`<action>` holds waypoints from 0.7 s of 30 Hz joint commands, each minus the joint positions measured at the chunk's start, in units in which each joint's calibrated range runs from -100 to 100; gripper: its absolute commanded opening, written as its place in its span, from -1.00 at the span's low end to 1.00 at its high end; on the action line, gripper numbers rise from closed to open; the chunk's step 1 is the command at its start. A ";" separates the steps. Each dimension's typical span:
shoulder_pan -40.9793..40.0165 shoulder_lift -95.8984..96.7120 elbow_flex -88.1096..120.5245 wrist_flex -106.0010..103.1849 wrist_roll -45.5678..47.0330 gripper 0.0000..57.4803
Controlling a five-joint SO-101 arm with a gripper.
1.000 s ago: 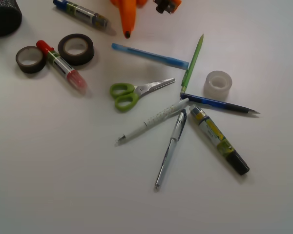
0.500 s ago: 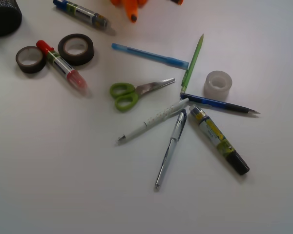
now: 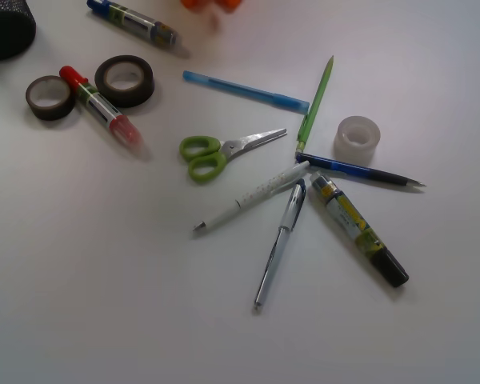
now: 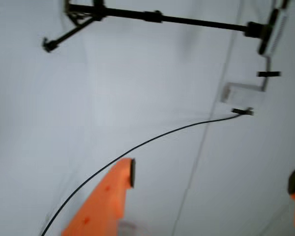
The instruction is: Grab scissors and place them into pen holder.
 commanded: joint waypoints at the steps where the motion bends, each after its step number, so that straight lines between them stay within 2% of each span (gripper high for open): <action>1: 1.07 18.23 -14.95 8.90 -0.20 0.19; 12: 1.89 58.35 -34.24 23.69 6.59 0.19; 21: 1.29 85.38 -60.33 37.77 6.98 0.19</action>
